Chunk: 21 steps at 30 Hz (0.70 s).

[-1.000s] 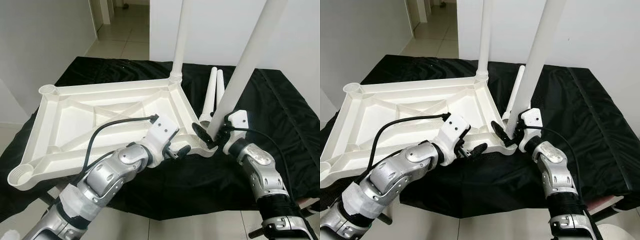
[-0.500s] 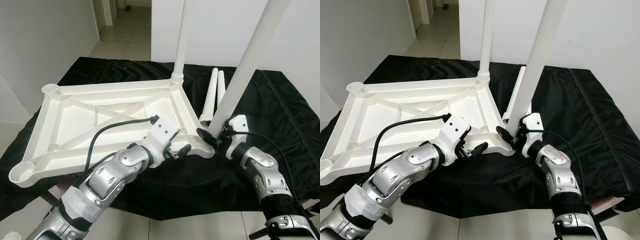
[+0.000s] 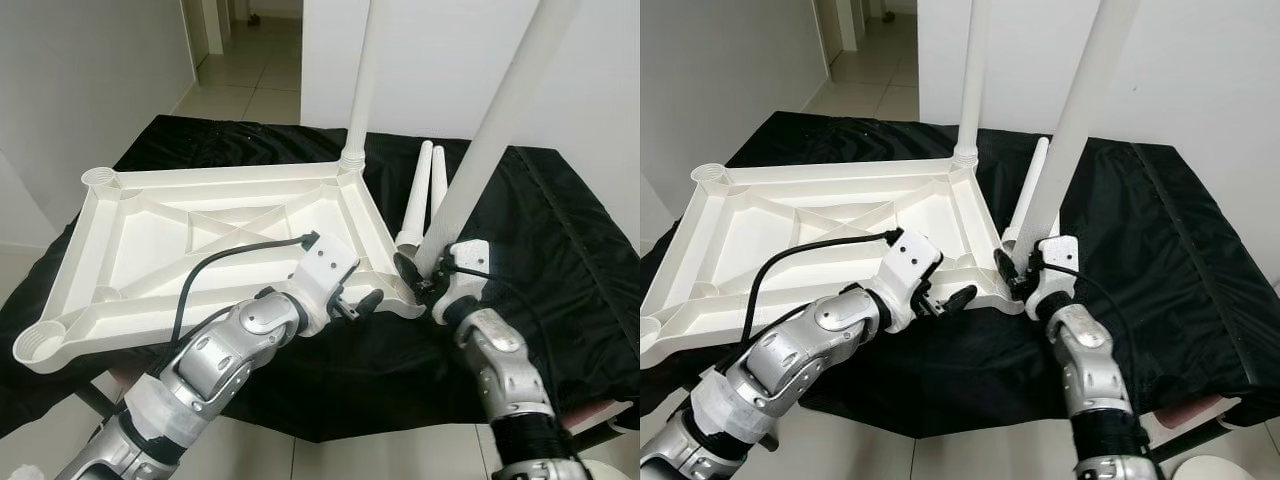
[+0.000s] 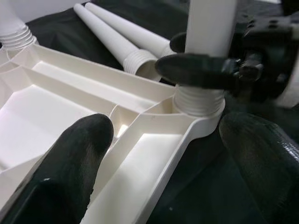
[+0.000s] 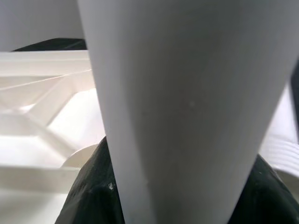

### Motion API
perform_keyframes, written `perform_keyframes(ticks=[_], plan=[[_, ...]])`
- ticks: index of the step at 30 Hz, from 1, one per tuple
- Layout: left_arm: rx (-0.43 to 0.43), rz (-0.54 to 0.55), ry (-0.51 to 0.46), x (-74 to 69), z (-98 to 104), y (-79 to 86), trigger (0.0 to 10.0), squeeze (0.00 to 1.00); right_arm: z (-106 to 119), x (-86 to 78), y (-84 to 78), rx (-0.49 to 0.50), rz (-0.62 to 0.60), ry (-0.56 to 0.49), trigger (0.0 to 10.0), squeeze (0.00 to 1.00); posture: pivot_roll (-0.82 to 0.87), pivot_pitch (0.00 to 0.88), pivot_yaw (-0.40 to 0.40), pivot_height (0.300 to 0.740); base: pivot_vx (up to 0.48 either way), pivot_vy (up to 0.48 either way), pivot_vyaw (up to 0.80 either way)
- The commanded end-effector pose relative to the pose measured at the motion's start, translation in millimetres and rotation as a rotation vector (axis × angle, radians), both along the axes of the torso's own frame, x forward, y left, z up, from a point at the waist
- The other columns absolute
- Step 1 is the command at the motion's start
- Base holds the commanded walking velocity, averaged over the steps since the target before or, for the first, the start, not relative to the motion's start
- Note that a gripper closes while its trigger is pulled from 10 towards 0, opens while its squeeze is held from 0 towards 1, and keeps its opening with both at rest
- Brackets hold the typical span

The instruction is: Building children table

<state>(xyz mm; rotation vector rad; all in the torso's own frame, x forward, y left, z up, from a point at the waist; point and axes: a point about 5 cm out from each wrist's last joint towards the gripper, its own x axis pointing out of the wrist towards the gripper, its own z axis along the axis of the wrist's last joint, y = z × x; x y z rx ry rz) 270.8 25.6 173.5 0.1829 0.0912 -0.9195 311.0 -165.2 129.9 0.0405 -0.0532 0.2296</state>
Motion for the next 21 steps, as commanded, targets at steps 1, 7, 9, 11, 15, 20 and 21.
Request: perform_keyframes(ticks=[1, 7, 9, 11, 15, 20, 21], plan=[[-0.007, -0.122, 0.023, -3.5, -1, -3.2, 10.0, 0.00, -12, -3.2, -2.0, 0.050, -0.142, 0.071, 10.0, 0.00, -0.01, 0.000, -0.025, 0.740, 0.000, 0.000, 0.00], [-0.008, -0.121, 0.013, -1.3, 0, -6.7, 10.0, 0.00, -10, -11.9, -0.3, 0.117, -0.415, 0.087, 10.0, 0.00, 0.00, 0.000, -0.033, 0.740, 0.000, 0.000, 0.00], [-0.009, -0.117, 0.010, -0.2, 1, -6.1, 10.0, 0.00, -10, -14.0, 4.0, 0.133, -0.445, 0.087, 10.0, 0.00, 0.00, 0.000, -0.034, 0.740, 0.000, 0.000, 0.00], [-0.012, -0.113, 0.009, 0.8, 2, -5.0, 10.0, 0.00, -9, -14.9, 10.4, 0.140, -0.438, 0.090, 10.0, 0.00, 0.00, 0.000, -0.035, 0.740, 0.000, 0.000, 0.00], [-0.016, -0.107, 0.009, 2.4, 0, -3.1, 10.0, 0.00, -3, -16.0, 25.7, 0.137, -0.361, 0.048, 10.0, 0.00, -0.01, 0.000, -0.028, 0.740, 0.000, 0.000, 0.00], [-0.017, -0.125, -0.004, 1.7, 1, -3.8, 10.0, 0.00, 3, -17.6, 22.5, 0.152, -0.356, 0.018, 10.0, 1.00, -0.02, 0.000, -0.017, 0.740, 0.000, 0.000, 0.00], [-0.017, -0.125, -0.004, 1.7, 1, -3.8, 10.0, 0.00, 3, -17.6, 22.5, 0.152, -0.356, 0.018, 10.0, 1.00, -0.02, 0.000, -0.017, 0.740, 0.000, 0.000, 0.00]])
